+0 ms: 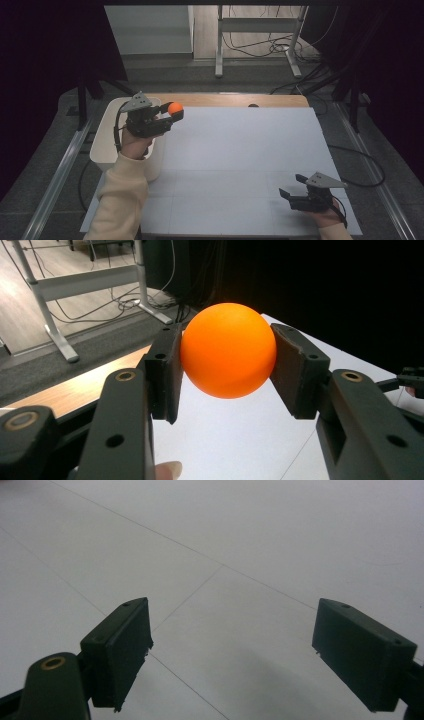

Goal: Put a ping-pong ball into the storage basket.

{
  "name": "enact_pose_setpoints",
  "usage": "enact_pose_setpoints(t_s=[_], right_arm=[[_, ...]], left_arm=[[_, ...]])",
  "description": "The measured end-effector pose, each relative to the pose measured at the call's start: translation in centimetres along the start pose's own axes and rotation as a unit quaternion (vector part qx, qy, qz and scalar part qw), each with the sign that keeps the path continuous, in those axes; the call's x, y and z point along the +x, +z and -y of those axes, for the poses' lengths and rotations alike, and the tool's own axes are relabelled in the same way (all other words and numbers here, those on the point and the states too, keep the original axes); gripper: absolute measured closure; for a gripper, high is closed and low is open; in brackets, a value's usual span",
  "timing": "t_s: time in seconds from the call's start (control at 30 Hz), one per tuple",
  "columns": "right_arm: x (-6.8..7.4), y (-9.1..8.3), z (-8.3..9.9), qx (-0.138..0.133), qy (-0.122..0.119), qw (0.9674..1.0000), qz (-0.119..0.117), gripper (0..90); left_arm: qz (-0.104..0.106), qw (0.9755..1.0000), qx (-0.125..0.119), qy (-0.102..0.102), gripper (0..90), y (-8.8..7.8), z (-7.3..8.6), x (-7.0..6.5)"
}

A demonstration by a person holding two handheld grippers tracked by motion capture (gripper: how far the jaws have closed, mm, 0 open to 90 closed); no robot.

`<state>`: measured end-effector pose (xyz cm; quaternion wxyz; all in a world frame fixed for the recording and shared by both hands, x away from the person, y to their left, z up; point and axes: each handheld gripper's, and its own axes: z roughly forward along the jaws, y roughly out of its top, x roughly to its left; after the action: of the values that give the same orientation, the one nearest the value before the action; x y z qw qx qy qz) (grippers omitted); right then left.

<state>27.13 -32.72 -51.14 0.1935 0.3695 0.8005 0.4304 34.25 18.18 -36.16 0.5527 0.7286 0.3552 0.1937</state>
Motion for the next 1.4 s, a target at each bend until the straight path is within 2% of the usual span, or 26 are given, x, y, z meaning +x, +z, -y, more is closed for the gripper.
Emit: enact_pose_setpoints(t_s=[0.27, 1.4], right_arm=[[0.0, 0.0, 0.0, 0.0, 0.0, 1.0, 0.0, 16.6], [0.0, 0.0, 0.0, 0.0, -0.001, 1.0, -0.001, 16.5]], left_arm=[[-0.011, 0.9999, -0.004, -0.001, 50.1, -0.4, 0.0, 0.3], [-0.035, 0.9991, -0.017, -0.016, 50.1, -1.8, 0.1, 1.7]])
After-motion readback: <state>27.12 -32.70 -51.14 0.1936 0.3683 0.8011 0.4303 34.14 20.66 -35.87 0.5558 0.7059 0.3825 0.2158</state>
